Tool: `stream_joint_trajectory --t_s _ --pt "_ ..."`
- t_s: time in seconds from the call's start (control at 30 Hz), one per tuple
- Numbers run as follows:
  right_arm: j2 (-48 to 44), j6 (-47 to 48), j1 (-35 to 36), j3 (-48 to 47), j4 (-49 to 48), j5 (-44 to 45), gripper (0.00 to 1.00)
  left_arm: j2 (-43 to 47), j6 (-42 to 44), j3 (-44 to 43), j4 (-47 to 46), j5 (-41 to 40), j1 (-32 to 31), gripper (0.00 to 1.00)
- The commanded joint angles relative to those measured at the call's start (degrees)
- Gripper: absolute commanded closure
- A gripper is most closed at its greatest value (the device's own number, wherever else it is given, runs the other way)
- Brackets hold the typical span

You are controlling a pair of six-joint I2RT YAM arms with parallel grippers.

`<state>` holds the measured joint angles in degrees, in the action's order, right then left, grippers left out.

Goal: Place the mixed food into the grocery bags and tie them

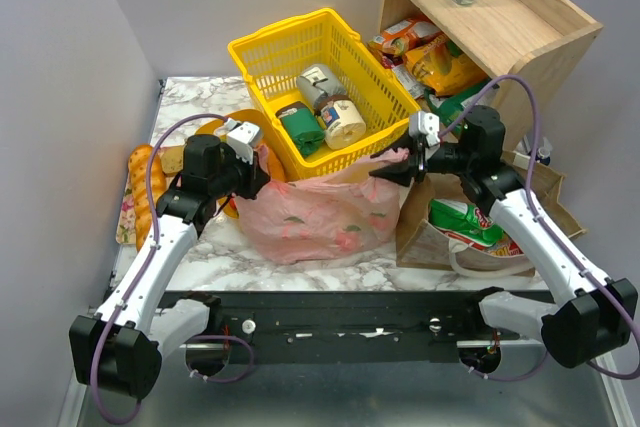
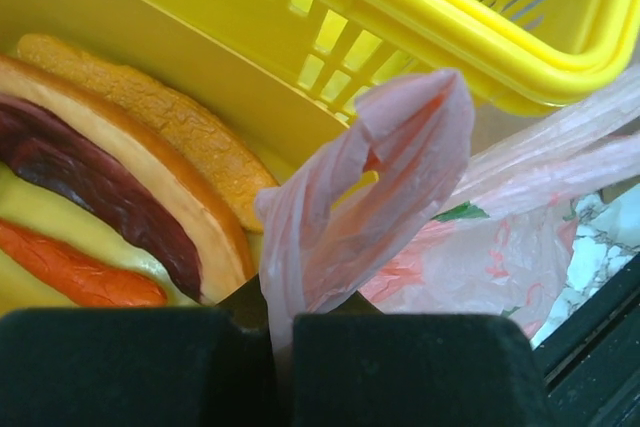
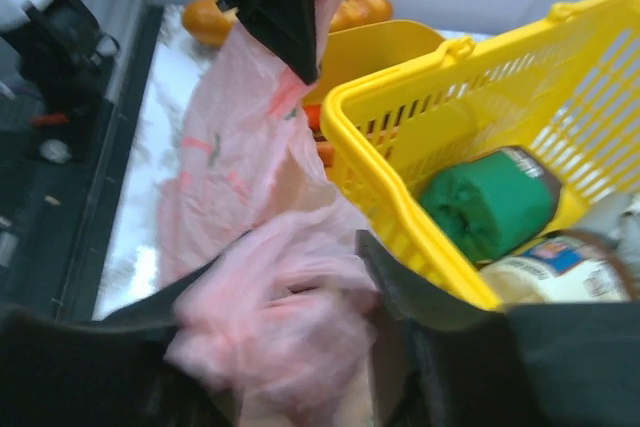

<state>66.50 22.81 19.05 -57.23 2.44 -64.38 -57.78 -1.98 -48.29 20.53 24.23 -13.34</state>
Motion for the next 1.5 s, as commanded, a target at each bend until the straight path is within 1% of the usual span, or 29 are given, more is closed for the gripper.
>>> stream_joint_trajectory --t_s 0.0,0.03,0.07,0.1,0.13,0.2,0.23,0.27,0.3,0.33,0.4,0.5,0.57,0.67,0.73,0.83,0.9,0.93,0.97,1.0,1.03,1.07,1.1,1.13,1.17,1.2,1.33,1.4,1.47 --pt "-1.9 -3.6 0.4 -0.6 -1.0 -1.0 0.74 0.4 -1.5 0.4 -3.7 7.4 -0.2 1.00" --pt "-2.4 -4.0 0.4 -0.3 -0.6 -0.7 0.92 0.6 -1.7 0.4 -4.3 7.9 -0.6 1.00" --pt "-3.8 -5.3 0.5 0.1 -0.5 0.6 0.99 0.8 -1.8 0.1 -4.6 8.1 -1.6 1.00" --pt "-4.6 -5.9 0.7 0.8 -0.5 1.4 0.99 0.8 -1.7 -0.4 -4.5 7.2 -2.8 1.00" --pt "-5.3 -6.5 1.2 1.2 -0.5 2.1 0.99 0.7 -0.9 -1.9 -4.4 6.2 -6.7 1.00" --pt "-7.3 -7.1 3.5 1.5 -0.5 4.7 0.99 -0.3 0.0 -3.8 -4.2 4.9 -11.0 1.00" --pt "-7.7 -6.9 4.5 1.4 -0.2 5.1 0.99 -1.0 0.5 -5.7 -4.5 6.2 -14.9 1.00" --pt "-7.7 -7.3 5.4 1.2 -0.2 5.6 0.99 -2.6 0.4 -6.5 -5.2 7.8 -16.1 1.00" --pt "-7.4 -7.8 7.1 0.8 -0.1 6.0 0.99 -3.6 -0.1 -7.1 -7.7 9.9 -17.1 1.00" --pt "-6.8 -8.4 7.7 -0.2 0.2 6.1 0.99 -4.5 -0.6 -8.3 -9.0 14.0 -17.6 1.00" --pt "-4.5 -9.0 9.7 -1.6 1.5 6.1 0.99 -7.8 -2.0 -9.9 -11.2 17.2 -18.9 1.00" --pt "-2.2 -7.8 13.0 -3.3 4.9 9.3 0.99 -12.4 -2.4 -14.2 -11.0 22.3 -20.2 1.00" --pt "-0.4 -7.5 13.9 -3.2 5.7 10.4 0.99 -15.5 -2.7 -16.5 -10.9 26.1 -20.9 1.00" --pt "0.9 -7.9 15.1 -3.0 5.6 11.5 0.99 -19.1 -1.6 -18.5 -8.0 27.5 -23.1 1.00" --pt "1.3 -7.9 15.9 -2.7 5.6 13.7 0.99 -20.9 1.6 -20.3 -1.8 26.9 -24.5 1.00" --pt "1.4 -9.1 16.3 -2.5 5.8 18.2 0.99 -22.5 4.8 -20.4 2.8 27.9 -25.0 1.00" --pt "1.0 -10.5 16.3 -2.4 6.2 21.0 0.92 -21.4 5.3 -19.3 2.9 27.1 -25.0 1.00" --pt "0.7 -11.2 16.3 -2.4 6.2 21.6 0.76 -21.0 5.4 -18.3 2.8 25.4 -25.0 1.00" --pt "0.5 -12.4 16.3 -2.2 6.1 22.1 0.65 -20.4 5.4 -17.8 2.8 24.6 -24.9 1.00" --pt "-0.2 -13.3 16.3 -2.0 6.2 22.8 0.57 -20.2 5.2 -17.5 2.8 23.8 -24.9 1.00" --pt "-0.6 -14.3 16.3 -1.7 6.0 23.2 0.45 -20.2 5.0 -16.8 2.5 21.5 -24.8 1.00" --pt "-1.0 -16.5 16.3 -1.2 5.9 23.6 0.40 -20.2 3.7 -16.5 2.1 20.6 -24.8 1.00" --pt "-2.0 -17.6 16.3 -0.9 5.8 24.7 0.27 -20.3 3.1 -16.2 1.5 19.6 -24.8 1.00" --pt "-2.6 -18.7 16.4 -0.3 5.7 25.4 0.07 -20.4 2.9 -15.7 1.5 19.1 -24.8 1.00" --pt "-3.6 -20.5 16.2 1.3 5.6 26.5 0.02 -20.5 2.5 -15.5 1.4 18.7 -24.7 1.00" --pt "-4.8 -21.6 16.3 2.3 5.3 29.3 0.00 -20.5 2.2 -15.3 0.9 18.4 -24.8 1.00" --pt "-13.6 -26.0 16.3 7.9 2.8 36.4 0.00 -20.7 -0.5 -14.9 -0.6 17.7 -24.8 1.00" --pt "-16.8 -28.3 16.3 11.9 0.8 38.4 0.00 -20.5 -1.4 -14.9 -1.2 16.3 -24.7 1.00" --pt "-21.9 -30.7 16.4 15.2 -4.3 38.3 0.00 -20.4 -2.8 -14.8 -1.5 15.3 -24.3 1.00"
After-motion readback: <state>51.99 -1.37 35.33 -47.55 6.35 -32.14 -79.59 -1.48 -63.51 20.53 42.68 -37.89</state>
